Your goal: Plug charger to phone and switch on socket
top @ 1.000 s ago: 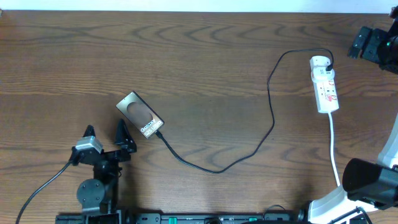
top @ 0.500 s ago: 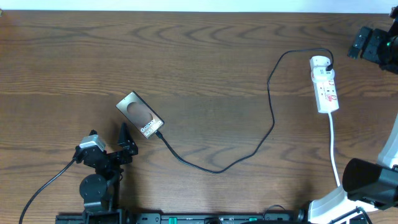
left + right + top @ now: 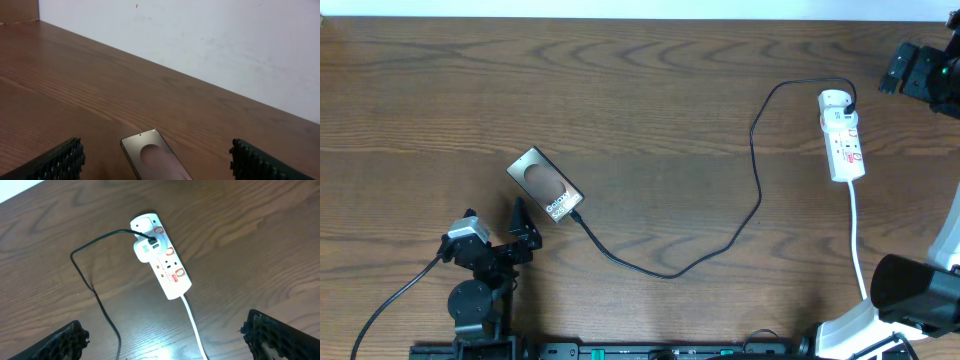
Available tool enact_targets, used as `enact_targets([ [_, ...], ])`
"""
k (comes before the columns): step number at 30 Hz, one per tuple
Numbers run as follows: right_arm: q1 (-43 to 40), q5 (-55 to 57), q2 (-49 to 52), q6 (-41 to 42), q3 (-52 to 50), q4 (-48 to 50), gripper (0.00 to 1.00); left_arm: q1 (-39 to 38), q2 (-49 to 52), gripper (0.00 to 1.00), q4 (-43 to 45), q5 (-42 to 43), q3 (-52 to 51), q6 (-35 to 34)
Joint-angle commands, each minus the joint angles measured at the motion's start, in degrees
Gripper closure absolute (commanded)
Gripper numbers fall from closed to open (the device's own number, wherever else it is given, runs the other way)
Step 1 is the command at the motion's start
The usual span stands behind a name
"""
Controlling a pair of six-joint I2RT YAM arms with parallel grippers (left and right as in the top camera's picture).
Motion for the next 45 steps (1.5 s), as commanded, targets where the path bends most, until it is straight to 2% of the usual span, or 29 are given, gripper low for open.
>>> enact_targets([
  [1, 0.3, 0.6, 0.0, 0.9, 0.2, -0.1, 0.01, 0.3, -0.3, 0.08, -2.6, -0.3, -0.6, 0.6],
  [6, 0.4, 1.1, -2.3, 0.1, -0.1, 0.3, 0.01, 0.3, -0.3, 0.09, -2.6, -0.3, -0.6, 0.6],
  [8, 1.3, 0.5, -5.9, 0.9, -2.1, 3.5, 0.01, 0.3, -0.3, 0.08, -2.6, -0.3, -0.6, 0.6],
  [11, 5.4, -4.6, -14.7, 2.9, -10.5, 19.3, 0.01, 0.3, -0.3, 0.09, -2.6, -0.3, -0.6, 0.6],
  [14, 12.6, -5.4, -26.0, 2.1, -26.1, 44.3, 0.01, 0.3, -0.3, 0.09, -2.6, -0.3, -0.6, 0.6],
  [17, 17.7, -5.4, -34.7, -3.3, -39.4, 59.9, 0.01, 0.3, -0.3, 0.09, -2.6, -0.3, -0.6, 0.6],
  [21, 21.2, -5.5, -46.0, -5.4, -56.7, 71.5, 0.01, 0.3, -0.3, 0.09, -2.6, -0.3, -0.6, 0.6],
  [29, 21.3, -3.3, -70.5, -5.4, -97.5, 93.9, 0.01, 0.3, -0.3, 0.09, -2.6, -0.3, -0.6, 0.6],
  [33, 21.3, -3.3, -79.8, -5.4, -109.8, 100.0, 0.01, 0.3, -0.3, 0.08, -2.6, -0.3, -0.6, 0.6],
  [39, 21.2, -3.3, -91.5, -4.3, -124.2, 103.3, 0.01, 0.3, -0.3, 0.09, -2.6, -0.3, -0.6, 0.6],
  [45, 20.9, -2.8, -99.0, -3.7, -124.9, 84.1, 0.01, 0.3, -0.3, 0.09, -2.6, -0.3, -0.6, 0.6],
])
